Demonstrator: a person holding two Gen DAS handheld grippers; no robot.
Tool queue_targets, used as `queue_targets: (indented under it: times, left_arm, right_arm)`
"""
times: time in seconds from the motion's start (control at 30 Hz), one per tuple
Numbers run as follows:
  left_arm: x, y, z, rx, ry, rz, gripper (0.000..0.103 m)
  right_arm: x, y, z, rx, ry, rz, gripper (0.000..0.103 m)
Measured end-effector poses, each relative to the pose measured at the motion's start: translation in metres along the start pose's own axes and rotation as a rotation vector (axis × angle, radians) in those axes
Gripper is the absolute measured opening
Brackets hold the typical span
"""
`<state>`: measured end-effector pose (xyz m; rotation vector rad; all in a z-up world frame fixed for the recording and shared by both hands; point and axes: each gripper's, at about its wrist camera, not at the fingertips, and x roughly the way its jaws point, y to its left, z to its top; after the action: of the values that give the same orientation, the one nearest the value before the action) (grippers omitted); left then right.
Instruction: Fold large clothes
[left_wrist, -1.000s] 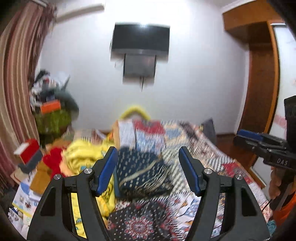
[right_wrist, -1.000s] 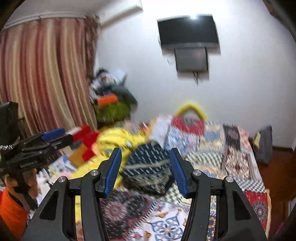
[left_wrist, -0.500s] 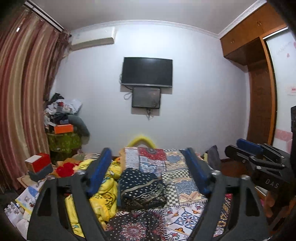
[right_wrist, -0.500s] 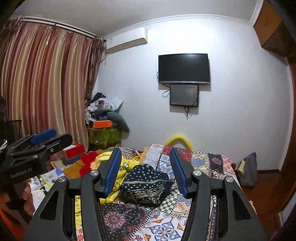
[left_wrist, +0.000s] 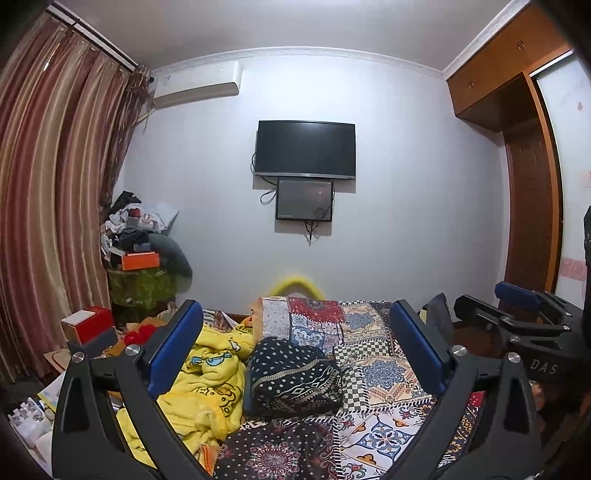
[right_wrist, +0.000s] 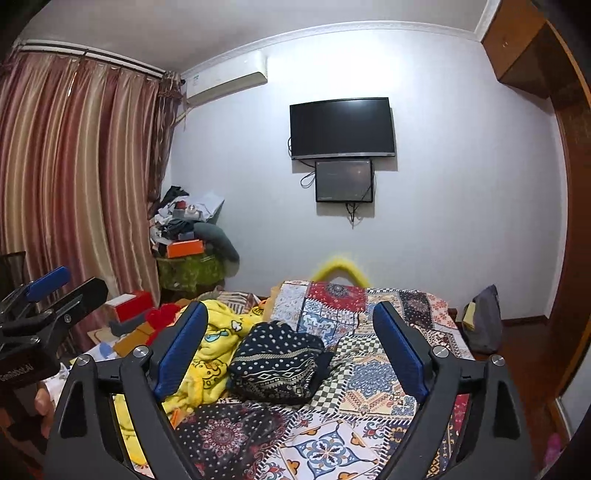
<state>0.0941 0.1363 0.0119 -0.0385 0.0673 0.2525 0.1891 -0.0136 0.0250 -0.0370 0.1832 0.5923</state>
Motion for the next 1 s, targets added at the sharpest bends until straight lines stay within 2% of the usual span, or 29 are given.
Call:
queue_targets:
  times: [1.0]
  left_arm:
    - [0.0085,0.0043,-0.0048,-0.009,0.016,-0.009,0.102]
  right_arm:
    - [-0.0075,-0.0075,-0.0082,0.010,0.029,0.001,0.091]
